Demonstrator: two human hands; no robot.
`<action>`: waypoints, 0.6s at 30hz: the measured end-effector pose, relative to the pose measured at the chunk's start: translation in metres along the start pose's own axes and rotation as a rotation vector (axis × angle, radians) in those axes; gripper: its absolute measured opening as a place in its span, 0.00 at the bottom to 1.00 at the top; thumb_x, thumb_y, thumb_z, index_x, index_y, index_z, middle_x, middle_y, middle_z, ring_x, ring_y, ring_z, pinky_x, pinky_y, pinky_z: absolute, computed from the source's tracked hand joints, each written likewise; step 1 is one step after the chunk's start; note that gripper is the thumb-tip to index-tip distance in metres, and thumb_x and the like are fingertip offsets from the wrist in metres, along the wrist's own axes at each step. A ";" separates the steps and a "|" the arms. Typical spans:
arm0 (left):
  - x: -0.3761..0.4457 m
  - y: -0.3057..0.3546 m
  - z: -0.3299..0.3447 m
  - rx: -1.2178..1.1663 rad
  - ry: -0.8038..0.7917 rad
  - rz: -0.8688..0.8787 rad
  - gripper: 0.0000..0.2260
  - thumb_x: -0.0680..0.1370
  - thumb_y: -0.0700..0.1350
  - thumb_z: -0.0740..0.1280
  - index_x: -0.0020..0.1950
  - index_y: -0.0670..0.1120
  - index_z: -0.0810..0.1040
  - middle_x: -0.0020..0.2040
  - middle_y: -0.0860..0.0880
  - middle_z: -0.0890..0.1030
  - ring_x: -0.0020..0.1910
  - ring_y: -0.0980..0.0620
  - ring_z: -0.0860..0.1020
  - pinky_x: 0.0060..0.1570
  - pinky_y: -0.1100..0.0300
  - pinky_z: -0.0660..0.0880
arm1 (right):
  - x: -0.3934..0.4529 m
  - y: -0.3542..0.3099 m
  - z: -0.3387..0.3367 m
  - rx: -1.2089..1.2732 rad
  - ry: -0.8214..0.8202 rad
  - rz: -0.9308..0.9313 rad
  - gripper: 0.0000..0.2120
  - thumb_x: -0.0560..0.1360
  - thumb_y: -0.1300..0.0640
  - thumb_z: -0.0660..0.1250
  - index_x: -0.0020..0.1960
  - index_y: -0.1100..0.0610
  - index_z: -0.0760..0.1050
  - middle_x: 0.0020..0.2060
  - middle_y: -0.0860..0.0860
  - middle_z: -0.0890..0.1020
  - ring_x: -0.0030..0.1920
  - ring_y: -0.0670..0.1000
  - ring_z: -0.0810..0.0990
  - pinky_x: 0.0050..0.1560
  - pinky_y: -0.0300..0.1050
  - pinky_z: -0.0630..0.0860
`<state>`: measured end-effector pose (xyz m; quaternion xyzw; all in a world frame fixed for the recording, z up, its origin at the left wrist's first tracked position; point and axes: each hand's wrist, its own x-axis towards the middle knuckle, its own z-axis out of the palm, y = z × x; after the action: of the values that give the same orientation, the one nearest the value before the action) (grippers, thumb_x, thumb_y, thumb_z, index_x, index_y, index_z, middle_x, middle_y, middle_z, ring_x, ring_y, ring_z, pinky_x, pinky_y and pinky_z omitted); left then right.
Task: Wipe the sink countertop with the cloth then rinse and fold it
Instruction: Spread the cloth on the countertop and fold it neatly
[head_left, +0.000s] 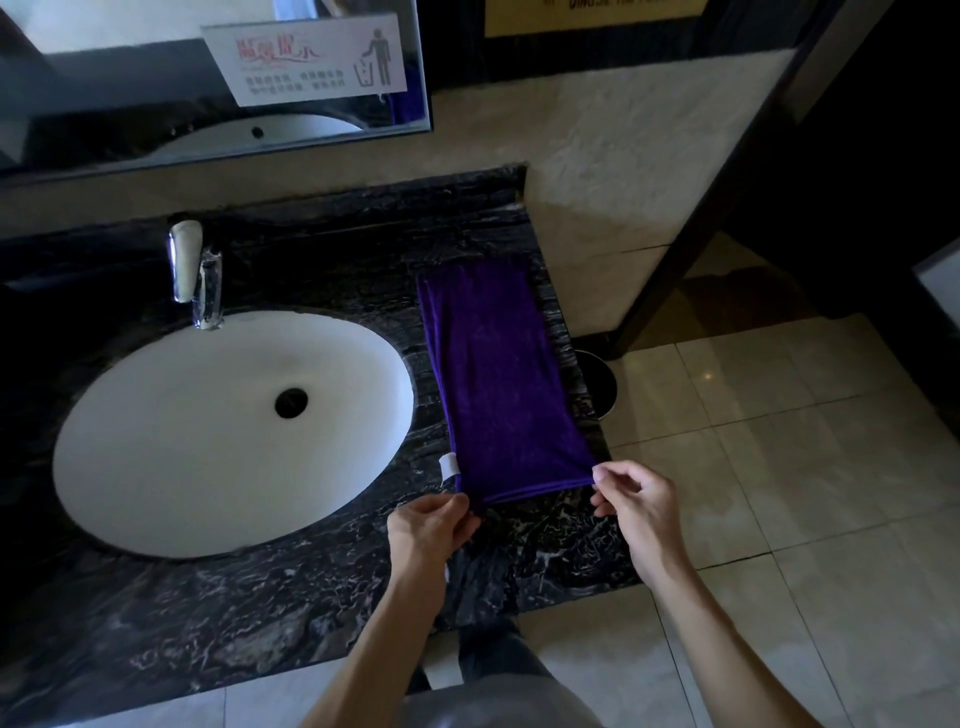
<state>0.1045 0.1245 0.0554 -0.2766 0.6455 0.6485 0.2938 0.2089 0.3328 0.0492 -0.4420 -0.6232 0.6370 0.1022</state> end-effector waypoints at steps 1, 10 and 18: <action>-0.001 0.000 0.000 0.006 0.009 0.010 0.03 0.75 0.33 0.73 0.42 0.33 0.83 0.34 0.40 0.84 0.31 0.49 0.84 0.39 0.59 0.84 | -0.001 -0.001 0.000 -0.004 -0.006 -0.004 0.03 0.78 0.63 0.70 0.49 0.62 0.83 0.32 0.56 0.82 0.32 0.51 0.80 0.36 0.48 0.77; -0.009 -0.019 -0.022 0.268 0.046 0.182 0.10 0.74 0.28 0.70 0.43 0.38 0.71 0.32 0.40 0.79 0.28 0.45 0.80 0.32 0.50 0.79 | -0.016 0.003 -0.006 -0.230 -0.079 0.040 0.07 0.77 0.70 0.68 0.49 0.59 0.76 0.35 0.56 0.79 0.30 0.52 0.77 0.26 0.44 0.73; -0.005 -0.027 -0.031 0.889 -0.040 0.280 0.10 0.70 0.37 0.67 0.35 0.49 0.70 0.34 0.46 0.81 0.31 0.42 0.81 0.32 0.46 0.79 | -0.026 0.009 -0.004 -0.675 -0.080 0.095 0.09 0.78 0.64 0.69 0.41 0.58 0.71 0.30 0.57 0.81 0.28 0.53 0.81 0.31 0.50 0.79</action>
<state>0.1268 0.0937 0.0402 -0.0215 0.8861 0.3474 0.3060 0.2304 0.3159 0.0534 -0.4540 -0.7812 0.4156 -0.1041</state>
